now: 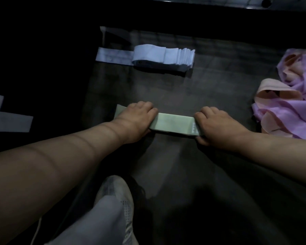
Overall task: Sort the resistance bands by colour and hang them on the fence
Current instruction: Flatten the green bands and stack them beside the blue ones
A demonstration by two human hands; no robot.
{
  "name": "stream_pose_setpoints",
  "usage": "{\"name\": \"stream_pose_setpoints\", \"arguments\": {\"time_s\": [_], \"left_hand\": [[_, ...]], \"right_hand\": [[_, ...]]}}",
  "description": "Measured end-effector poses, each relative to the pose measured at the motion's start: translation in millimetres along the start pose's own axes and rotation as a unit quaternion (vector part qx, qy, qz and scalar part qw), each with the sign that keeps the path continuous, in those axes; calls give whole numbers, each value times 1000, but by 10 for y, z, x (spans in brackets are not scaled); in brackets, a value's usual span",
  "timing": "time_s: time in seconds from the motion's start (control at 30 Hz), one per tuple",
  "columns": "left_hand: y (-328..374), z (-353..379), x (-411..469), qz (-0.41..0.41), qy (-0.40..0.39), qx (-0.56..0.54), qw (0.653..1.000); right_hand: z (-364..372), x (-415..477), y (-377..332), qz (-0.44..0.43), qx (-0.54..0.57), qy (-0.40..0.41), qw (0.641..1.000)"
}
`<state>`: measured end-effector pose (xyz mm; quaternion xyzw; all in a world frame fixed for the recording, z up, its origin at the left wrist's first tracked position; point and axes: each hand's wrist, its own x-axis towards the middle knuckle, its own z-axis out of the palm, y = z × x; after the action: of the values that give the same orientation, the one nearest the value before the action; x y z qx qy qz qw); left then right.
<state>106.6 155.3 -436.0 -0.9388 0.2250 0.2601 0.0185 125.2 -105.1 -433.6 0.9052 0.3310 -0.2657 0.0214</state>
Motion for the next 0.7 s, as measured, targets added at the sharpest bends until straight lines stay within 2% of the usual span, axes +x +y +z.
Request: {"name": "stream_pose_setpoints", "arguments": {"time_s": [0.17,0.33,0.47,0.57,0.7], "left_hand": [[-115,21,-145,0,4,1,1000],[-321,6,-350,-65,113,-67,989],[-415,87,-383,-79,45,-55,994],[-412,77,-390,-85,48,-61,993],[-279,29,-349,-87,134,-39,986]], "right_hand": [[-51,5,-30,3,0,-2,1000],[-98,9,39,61,91,2,994],[-84,38,49,52,85,-6,995],[-63,16,50,56,111,-10,992],[-25,-83,127,81,206,14,975]]}}
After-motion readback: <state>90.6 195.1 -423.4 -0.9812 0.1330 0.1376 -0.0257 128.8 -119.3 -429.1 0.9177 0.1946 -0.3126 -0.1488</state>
